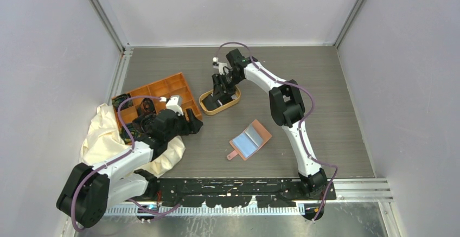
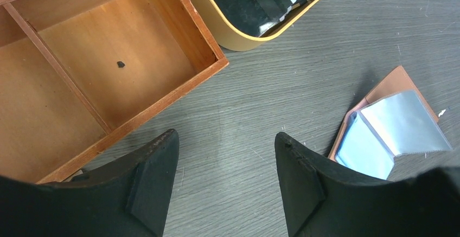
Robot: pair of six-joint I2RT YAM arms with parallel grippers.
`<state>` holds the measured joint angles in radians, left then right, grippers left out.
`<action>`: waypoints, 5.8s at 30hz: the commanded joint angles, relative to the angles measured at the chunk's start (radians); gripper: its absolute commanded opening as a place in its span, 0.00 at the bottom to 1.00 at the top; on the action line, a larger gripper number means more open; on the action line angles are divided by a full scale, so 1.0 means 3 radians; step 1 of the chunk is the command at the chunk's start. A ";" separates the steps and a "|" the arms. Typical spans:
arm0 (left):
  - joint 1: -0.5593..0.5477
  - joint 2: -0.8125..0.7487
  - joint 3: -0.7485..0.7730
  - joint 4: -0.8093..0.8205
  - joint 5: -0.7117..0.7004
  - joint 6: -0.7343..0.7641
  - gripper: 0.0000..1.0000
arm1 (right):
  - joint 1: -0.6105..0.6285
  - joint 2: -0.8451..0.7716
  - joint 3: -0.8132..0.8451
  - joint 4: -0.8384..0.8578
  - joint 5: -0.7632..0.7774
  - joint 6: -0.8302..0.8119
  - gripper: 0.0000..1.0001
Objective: Put the credit cards into the card holder
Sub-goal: Pick up the credit card from the storage box, then insert the credit card into the card holder.
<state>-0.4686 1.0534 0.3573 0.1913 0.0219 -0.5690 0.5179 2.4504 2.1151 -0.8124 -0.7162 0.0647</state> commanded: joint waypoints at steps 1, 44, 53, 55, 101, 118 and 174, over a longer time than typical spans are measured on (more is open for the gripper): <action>0.0031 -0.0057 -0.0014 0.0230 -0.0027 -0.0012 0.65 | 0.0017 -0.0081 0.0086 0.0126 -0.0397 0.0243 0.53; 0.0074 -0.0070 -0.0050 0.0266 0.0004 -0.0035 0.65 | 0.0223 0.0130 0.0092 0.0358 -0.0796 0.0607 0.42; 0.0079 -0.0073 -0.0056 0.0267 0.0014 -0.0036 0.65 | 0.0225 0.0133 0.0018 0.0486 -0.0886 0.0712 0.48; 0.0079 -0.0079 -0.0056 0.0268 0.0014 -0.0038 0.65 | 0.0227 0.0136 0.0018 0.0466 -0.0762 0.0710 0.49; 0.0100 -0.0090 -0.0071 0.0278 0.0027 -0.0051 0.65 | -0.0096 -0.0063 -0.0175 0.0670 -0.0803 0.1046 0.50; 0.0114 -0.0118 -0.0086 0.0278 0.0042 -0.0052 0.65 | -0.0197 -0.0181 -0.0198 0.0495 -0.0407 0.0788 0.17; -0.1206 -0.0209 -0.0347 0.2842 0.0611 -0.0374 0.64 | -0.0552 -0.3792 -0.3810 0.3081 -0.1782 0.1085 0.01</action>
<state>-0.8192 0.9222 0.1921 0.8677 0.2958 -0.6968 0.3462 1.3369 0.9897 0.0101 -1.2076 0.3813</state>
